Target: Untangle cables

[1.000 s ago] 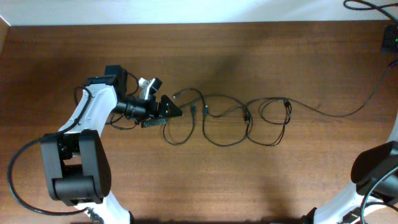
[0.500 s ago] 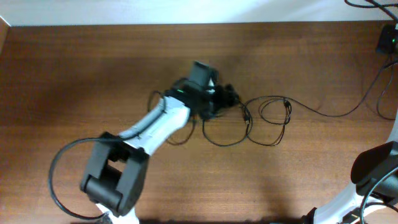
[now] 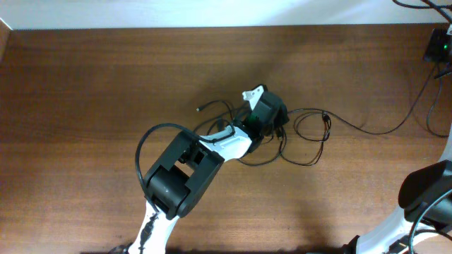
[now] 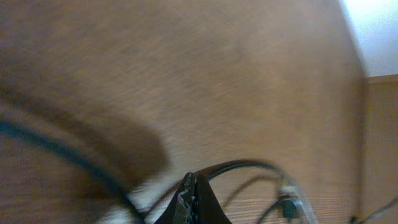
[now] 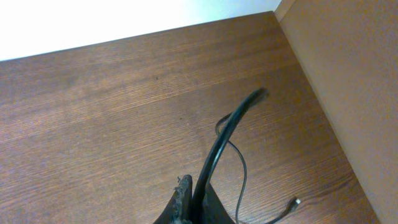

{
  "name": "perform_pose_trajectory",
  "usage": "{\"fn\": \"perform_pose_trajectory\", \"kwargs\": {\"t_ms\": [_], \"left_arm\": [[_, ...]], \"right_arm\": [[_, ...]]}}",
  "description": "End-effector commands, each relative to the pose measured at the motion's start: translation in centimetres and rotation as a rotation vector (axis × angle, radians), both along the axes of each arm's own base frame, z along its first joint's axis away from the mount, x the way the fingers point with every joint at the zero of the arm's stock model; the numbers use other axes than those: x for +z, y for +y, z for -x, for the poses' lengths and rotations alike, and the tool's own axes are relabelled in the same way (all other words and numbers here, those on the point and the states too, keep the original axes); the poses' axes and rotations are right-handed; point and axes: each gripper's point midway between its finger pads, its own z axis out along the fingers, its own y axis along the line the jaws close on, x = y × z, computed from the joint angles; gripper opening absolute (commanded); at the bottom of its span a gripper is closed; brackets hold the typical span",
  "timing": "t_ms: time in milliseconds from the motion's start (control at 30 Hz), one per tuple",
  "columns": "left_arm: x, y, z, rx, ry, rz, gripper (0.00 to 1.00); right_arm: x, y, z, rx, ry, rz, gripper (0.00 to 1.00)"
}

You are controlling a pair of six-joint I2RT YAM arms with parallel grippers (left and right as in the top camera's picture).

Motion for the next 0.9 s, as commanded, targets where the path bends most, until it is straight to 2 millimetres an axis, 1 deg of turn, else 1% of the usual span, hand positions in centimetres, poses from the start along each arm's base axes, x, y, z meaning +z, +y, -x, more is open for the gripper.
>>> {"fn": "perform_pose_trajectory", "kwargs": {"t_ms": [0,67,133,200,233,267,300,333,367,400,433,467,500,533,567,600,633,667,700,733,800,867], "left_arm": [[-1.5,2.3,-0.3,0.028,0.07,-0.043,0.0],[-3.0,3.8,0.6,0.03,0.152,-0.083,0.0],[-4.8,5.7,2.1,0.031,0.266,-0.137,0.0],[-6.5,8.3,4.0,0.049,0.392,-0.206,0.0],[-7.1,10.0,5.0,0.069,0.458,-0.248,0.0],[-7.4,11.5,5.7,0.089,0.51,-0.278,0.0],[-7.4,13.0,6.1,0.079,0.539,-0.315,0.0],[-6.9,13.7,6.0,0.027,0.523,-0.339,0.0],[-6.4,13.6,5.8,-0.033,0.499,-0.343,0.0],[-5.4,13.3,5.6,-0.135,0.458,-0.334,0.0],[-4.7,13.1,5.5,-0.212,0.422,-0.331,0.0],[-3.9,13.7,5.4,-0.267,0.395,-0.346,0.0],[-3.7,14.4,5.5,-0.273,0.395,-0.365,0.0],[-3.6,15.7,5.6,-0.277,0.407,-0.396,0.0],[-3.7,17.1,5.9,-0.278,0.429,-0.431,0.0],[-3.9,18.1,6.1,-0.272,0.448,-0.454,0.0],[-4.1,19.5,6.3,-0.26,0.473,-0.482,0.0],[-4.2,20.6,6.4,-0.239,0.498,-0.502,0.0],[-4.3,21.8,6.5,-0.217,0.521,-0.516,0.0],[-4.4,22.8,6.4,-0.195,0.538,-0.512,0.0],[-4.4,24.1,6.0,-0.164,0.55,-0.504,0.0],[-4.4,24.4,5.9,-0.155,0.553,-0.501,0.0]], "right_arm": [[1.2,0.4,0.1,0.0,-0.028,-0.002,0.04],[1.2,0.4,0.1,0.0,-0.028,-0.003,0.04],[1.1,0.4,0.2,0.0,-0.026,-0.003,0.04],[1.3,0.2,0.1,-0.017,-0.04,-0.006,0.04],[2.0,-0.5,-0.3,-0.071,-0.089,-0.012,0.04],[3.1,-1.0,-0.7,-0.084,-0.135,-0.004,0.04],[5.3,-1.5,-1.4,-0.087,-0.204,0.022,0.04],[8.2,-1.9,-1.9,-0.095,-0.29,0.046,0.04],[10.5,-2.3,-2.1,-0.107,-0.357,0.056,0.04],[14.6,-2.6,-2.1,-0.114,-0.466,0.087,0.04],[18.5,-3.0,-1.5,-0.131,-0.556,0.133,0.04],[22.1,-3.9,-0.1,-0.193,-0.627,0.196,0.04],[24.1,-4.7,1.2,-0.256,-0.66,0.241,0.04],[26.5,-6.4,3.7,-0.379,-0.697,0.312,0.04],[27.3,-7.7,5.3,-0.458,-0.704,0.351,0.04],[27.4,-8.2,5.9,-0.482,-0.7,0.361,0.04],[26.9,-9.1,6.6,-0.504,-0.674,0.365,0.04],[26.0,-9.8,7.1,-0.525,-0.647,0.355,0.04],[24.8,-10.6,7.4,-0.553,-0.627,0.324,0.04],[23.6,-11.0,7.2,-0.542,-0.601,0.301,0.04],[20.3,-11.2,5.4,-0.451,-0.529,0.256,0.04],[17.3,-11.9,4.8,-0.429,-0.456,0.252,0.04]]}}
